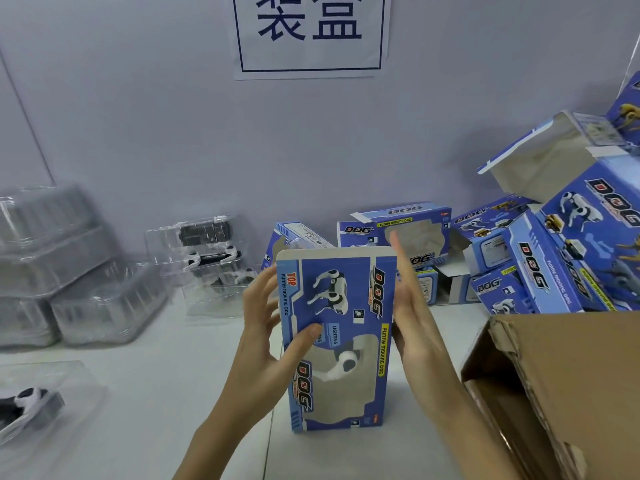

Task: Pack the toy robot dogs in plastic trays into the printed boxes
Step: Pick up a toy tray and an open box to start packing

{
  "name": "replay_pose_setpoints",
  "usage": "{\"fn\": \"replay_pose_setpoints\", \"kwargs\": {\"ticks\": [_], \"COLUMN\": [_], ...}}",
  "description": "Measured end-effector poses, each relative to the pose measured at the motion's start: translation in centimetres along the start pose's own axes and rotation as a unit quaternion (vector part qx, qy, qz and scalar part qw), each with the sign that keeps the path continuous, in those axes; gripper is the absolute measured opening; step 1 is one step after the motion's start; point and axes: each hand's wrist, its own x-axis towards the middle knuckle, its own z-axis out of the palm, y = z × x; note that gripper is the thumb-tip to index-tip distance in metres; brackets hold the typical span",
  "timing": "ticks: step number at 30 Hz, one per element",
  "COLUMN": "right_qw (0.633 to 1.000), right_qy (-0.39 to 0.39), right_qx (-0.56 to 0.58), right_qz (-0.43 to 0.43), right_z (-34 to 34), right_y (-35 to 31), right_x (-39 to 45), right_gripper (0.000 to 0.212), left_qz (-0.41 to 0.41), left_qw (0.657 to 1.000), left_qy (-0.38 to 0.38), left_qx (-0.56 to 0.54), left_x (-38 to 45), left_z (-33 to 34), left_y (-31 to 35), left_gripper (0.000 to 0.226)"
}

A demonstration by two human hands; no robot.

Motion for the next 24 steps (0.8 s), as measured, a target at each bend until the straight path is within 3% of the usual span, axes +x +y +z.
{"fn": "replay_pose_setpoints", "kwargs": {"ticks": [3, 6, 10, 16, 19, 24], "right_qw": [0.999, 0.993, 0.983, 0.993, 0.992, 0.981], "right_qy": [-0.005, 0.011, 0.015, 0.033, 0.052, 0.103], "right_qx": [-0.038, -0.11, -0.172, -0.109, -0.11, -0.165], "right_qz": [-0.026, -0.041, -0.057, -0.036, -0.038, -0.014], "right_z": [0.2, 0.0, 0.2, 0.0, 0.2, 0.1], "right_y": [0.2, 0.7, 1.2, 2.1, 2.7, 3.6], "right_x": [-0.6, -0.7, -0.6, -0.6, -0.6, -0.5], "right_gripper": [0.05, 0.056, 0.037, 0.043, 0.032, 0.045], "left_qz": [-0.022, -0.016, 0.001, 0.008, 0.053, 0.1], "left_qw": [1.0, 1.0, 1.0, 1.0, 0.996, 0.966], "left_qy": [-0.009, -0.009, -0.011, 0.003, 0.032, 0.1], "left_qx": [-0.006, 0.013, 0.011, 0.001, 0.058, 0.218], "left_x": [-0.2, -0.4, -0.4, -0.3, -0.3, -0.7], "left_z": [-0.2, -0.1, 0.1, 0.5, 0.7, 2.1], "left_y": [0.0, -0.2, 0.0, -0.3, -0.5, -0.5], "left_gripper": [0.07, 0.054, 0.045, 0.059, 0.042, 0.052]}}
